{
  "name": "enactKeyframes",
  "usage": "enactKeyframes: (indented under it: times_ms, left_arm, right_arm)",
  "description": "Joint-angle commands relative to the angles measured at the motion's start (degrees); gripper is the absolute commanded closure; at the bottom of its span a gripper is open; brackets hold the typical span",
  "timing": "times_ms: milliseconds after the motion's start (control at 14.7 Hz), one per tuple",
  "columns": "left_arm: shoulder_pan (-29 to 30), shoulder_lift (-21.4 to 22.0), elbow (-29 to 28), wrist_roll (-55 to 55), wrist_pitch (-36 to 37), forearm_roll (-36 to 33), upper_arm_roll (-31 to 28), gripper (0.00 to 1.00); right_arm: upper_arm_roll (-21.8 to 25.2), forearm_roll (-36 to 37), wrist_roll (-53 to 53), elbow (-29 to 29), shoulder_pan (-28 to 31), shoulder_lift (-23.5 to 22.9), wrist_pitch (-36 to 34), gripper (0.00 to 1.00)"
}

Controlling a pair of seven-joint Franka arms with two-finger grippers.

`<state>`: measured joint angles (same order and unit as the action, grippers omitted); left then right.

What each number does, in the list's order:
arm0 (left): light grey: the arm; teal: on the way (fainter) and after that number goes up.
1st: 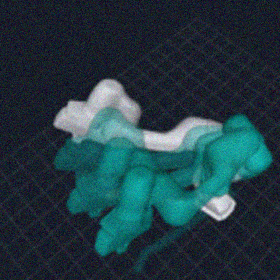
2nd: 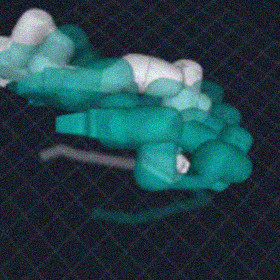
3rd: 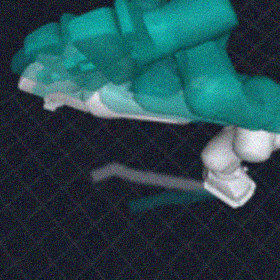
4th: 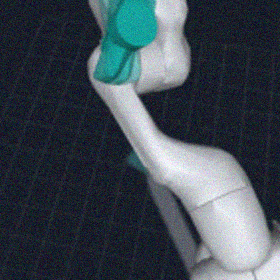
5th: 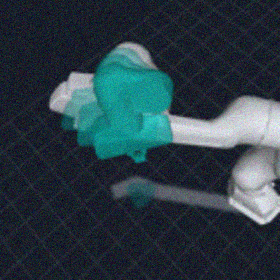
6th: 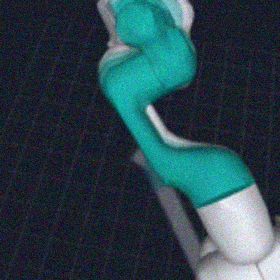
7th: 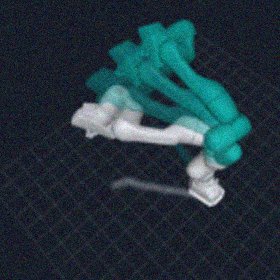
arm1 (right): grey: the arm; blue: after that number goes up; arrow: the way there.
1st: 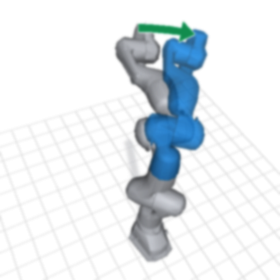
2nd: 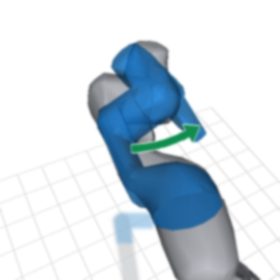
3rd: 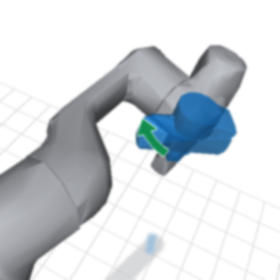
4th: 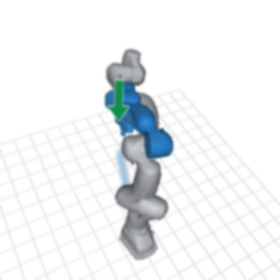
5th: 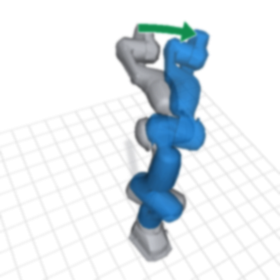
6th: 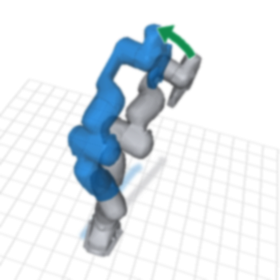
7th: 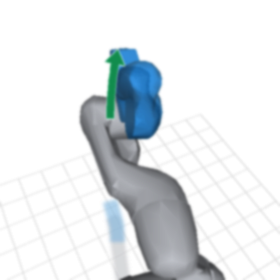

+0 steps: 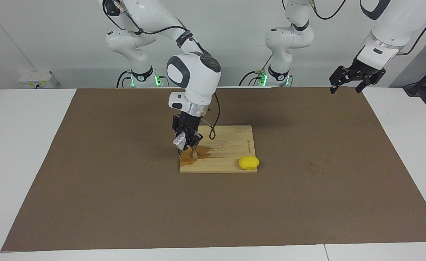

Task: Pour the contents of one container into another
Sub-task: 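Tilt the clear glass cup over the metal cup with the right gripper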

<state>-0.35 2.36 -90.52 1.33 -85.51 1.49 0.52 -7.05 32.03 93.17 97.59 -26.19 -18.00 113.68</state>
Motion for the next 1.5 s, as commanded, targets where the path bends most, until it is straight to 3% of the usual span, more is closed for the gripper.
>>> enactKeyframes:
  times_ms: [0,409,819,1433]
  left_arm:
    - [0.8,1.2,-1.9,0.4,-1.2,-0.7,0.8,0.00]
    - [3.7,-1.2,-0.7,0.3,-0.9,-1.1,5.4,0.00]
    - [3.8,0.9,-4.5,0.3,-2.0,-0.9,5.6,0.00]
    - [3.1,1.1,-4.0,0.4,-1.9,-0.9,5.6,0.00]
  right_arm:
    - [-0.1,3.2,0.9,2.8,-0.9,2.0,1.3,1.00]
    - [-0.2,2.9,0.9,1.3,-0.4,1.4,0.6,1.00]
    - [-0.2,-5.2,1.3,-0.6,0.7,1.1,0.2,1.00]
    - [-0.2,-13.4,0.9,-0.7,4.1,1.0,1.4,1.00]
